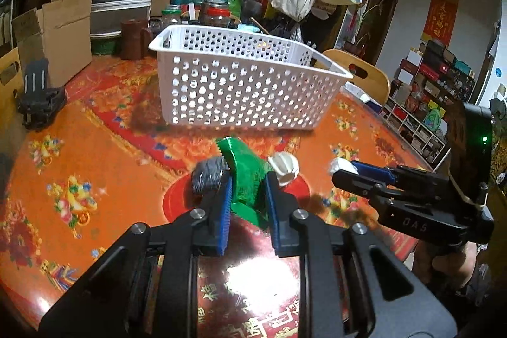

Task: Organize soft objects
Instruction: 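Lift the green packet with the left tool while the right tool lifts the white bundle, then carry the green packet over the basket with the left tool while the right tool carries the white bundle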

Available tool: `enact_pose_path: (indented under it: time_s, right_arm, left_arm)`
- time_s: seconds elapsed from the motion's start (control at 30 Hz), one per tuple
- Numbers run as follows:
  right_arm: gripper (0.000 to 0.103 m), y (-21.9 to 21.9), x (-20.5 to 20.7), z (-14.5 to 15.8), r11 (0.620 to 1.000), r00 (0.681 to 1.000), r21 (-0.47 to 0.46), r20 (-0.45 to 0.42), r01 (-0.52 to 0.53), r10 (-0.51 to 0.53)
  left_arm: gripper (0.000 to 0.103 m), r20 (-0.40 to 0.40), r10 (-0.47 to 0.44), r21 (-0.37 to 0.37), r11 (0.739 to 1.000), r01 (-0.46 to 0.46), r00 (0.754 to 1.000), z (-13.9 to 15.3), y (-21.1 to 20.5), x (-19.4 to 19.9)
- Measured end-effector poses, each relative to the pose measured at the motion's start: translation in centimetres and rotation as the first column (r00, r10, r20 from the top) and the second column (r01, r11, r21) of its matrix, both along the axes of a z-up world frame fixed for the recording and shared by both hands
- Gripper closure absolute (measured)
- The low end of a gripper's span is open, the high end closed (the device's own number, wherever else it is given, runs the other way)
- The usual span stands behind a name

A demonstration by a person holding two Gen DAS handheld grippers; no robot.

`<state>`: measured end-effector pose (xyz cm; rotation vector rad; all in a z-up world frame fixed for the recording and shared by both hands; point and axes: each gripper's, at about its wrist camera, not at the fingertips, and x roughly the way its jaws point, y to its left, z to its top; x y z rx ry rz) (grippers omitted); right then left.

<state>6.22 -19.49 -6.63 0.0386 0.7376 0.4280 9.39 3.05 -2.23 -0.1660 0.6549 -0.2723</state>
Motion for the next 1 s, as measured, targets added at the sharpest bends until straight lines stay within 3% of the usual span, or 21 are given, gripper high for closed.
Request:
enact_pose_path:
  time_s: [0.47, 1.0]
  right_arm:
    - [0.069, -1.6, 1.8, 3.5, 1.0, 0.999, 0.003, 0.052, 0.006, -0.006]
    - [0.069, -2.5, 7.3, 10.0, 0.999, 0.994, -0.036, 0.111, 0.01, -0.006]
  left_arm:
    - [0.085, 0.054, 0.026, 0.012, 1.0, -0.026, 0.998, 4.3, 0.8, 2.8]
    - [0.085, 0.093, 0.051, 0.149, 0.987, -0.065, 0.994, 9.4, -0.9, 9.4]
